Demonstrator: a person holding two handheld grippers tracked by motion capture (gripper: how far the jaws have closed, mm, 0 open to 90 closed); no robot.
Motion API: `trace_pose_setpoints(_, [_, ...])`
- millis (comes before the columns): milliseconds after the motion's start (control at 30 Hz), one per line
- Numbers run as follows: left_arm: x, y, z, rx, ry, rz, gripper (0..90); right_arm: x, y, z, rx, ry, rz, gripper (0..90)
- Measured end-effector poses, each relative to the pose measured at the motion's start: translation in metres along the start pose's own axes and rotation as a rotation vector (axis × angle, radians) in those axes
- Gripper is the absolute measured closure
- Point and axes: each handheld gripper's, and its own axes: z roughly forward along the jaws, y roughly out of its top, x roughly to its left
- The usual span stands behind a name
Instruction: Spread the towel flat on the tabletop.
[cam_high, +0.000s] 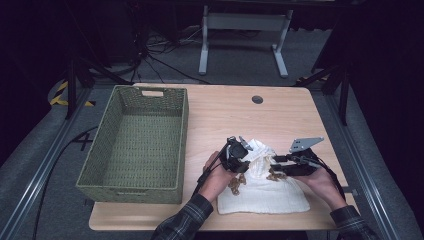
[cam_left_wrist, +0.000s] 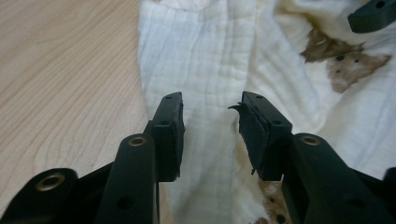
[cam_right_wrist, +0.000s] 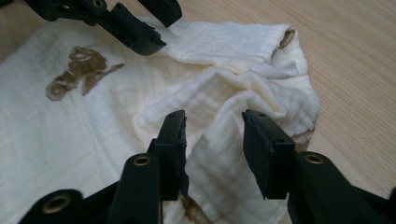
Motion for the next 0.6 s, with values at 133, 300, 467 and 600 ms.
trace_pose_setpoints(133, [0.002, -0.001, 0.003, 0.015, -0.005, 0.002, 83.7, -0.005, -0.003, 0.003, 0.014, -0.019, 0.007, 81.1])
trace_pose_setpoints(300, [0.008, -0.003, -0.005, -0.013, -0.005, -0.033, 89.7, -0.011, -0.006, -0.01, -0.019, -0.051, 0.013, 86.9])
trace_pose_setpoints(467, [0.009, -0.004, -0.009, -0.04, -0.002, -0.043, 89.7, -0.02, -0.008, -0.023, -0.045, -0.092, 0.022, 87.2])
trace_pose_setpoints(600, [0.005, -0.003, -0.007, -0.04, -0.014, -0.036, 87.1, -0.031, -0.01, -0.025, -0.028, -0.132, 0.02, 87.1])
